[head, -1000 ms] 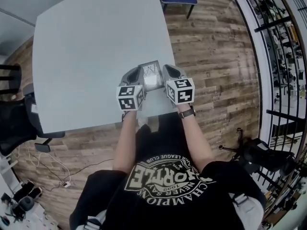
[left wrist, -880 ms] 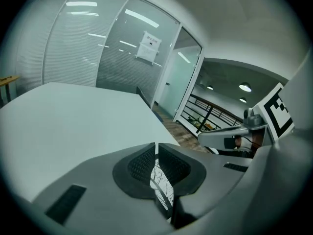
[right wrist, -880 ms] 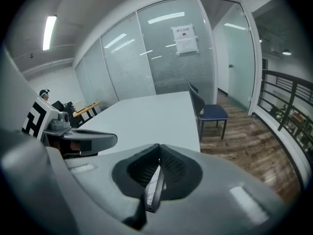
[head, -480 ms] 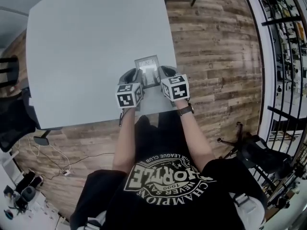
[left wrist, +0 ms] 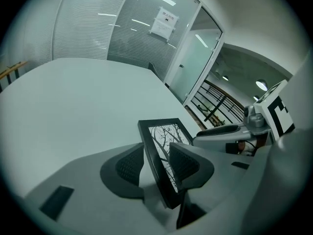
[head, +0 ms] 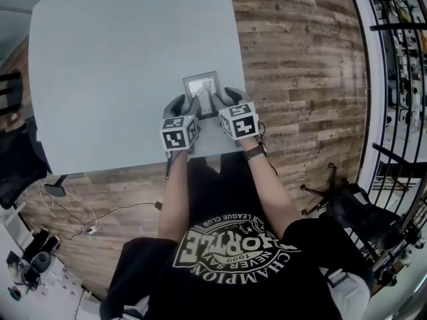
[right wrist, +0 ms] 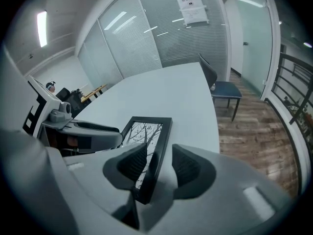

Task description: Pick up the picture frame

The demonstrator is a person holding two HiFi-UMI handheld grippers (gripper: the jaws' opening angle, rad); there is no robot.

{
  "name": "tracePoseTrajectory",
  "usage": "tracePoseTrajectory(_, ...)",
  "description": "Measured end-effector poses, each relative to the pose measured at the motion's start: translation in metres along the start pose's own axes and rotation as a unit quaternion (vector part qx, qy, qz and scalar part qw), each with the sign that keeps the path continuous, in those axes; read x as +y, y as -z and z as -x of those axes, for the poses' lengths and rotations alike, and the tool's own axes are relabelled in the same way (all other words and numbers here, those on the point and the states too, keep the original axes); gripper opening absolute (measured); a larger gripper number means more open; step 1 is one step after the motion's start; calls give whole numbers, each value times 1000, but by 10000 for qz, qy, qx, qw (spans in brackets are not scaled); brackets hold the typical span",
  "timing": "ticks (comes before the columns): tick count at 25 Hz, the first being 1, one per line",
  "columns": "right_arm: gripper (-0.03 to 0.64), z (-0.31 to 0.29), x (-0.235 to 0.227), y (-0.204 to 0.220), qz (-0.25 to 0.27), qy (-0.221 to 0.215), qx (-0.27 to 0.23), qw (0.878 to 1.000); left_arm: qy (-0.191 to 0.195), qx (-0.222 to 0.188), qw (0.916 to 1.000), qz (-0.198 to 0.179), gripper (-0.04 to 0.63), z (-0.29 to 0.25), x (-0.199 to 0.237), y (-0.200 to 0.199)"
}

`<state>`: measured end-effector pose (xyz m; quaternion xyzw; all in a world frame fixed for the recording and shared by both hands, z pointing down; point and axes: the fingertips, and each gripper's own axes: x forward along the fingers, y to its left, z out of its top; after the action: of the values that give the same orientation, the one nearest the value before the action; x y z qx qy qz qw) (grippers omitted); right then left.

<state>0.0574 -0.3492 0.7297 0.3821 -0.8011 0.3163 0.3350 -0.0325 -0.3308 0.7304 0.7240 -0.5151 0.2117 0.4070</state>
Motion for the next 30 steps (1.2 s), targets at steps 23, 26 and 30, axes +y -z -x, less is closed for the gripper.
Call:
tracePoseTrajectory(23, 75, -4, 10, 4, -13, 81, -49, 10000, -263, -139, 9990, 342, 83, 2, 8, 7)
tracePoseTrajectory(26, 74, 5, 14, -2, 0, 148, -177, 9997, -235, -233, 9991, 262, 80, 11, 6, -1)
tracePoseTrajectory(30, 74, 18, 22, -15, 20, 258, -386, 9989, -205, -404, 9989, 126, 78, 26, 3, -14)
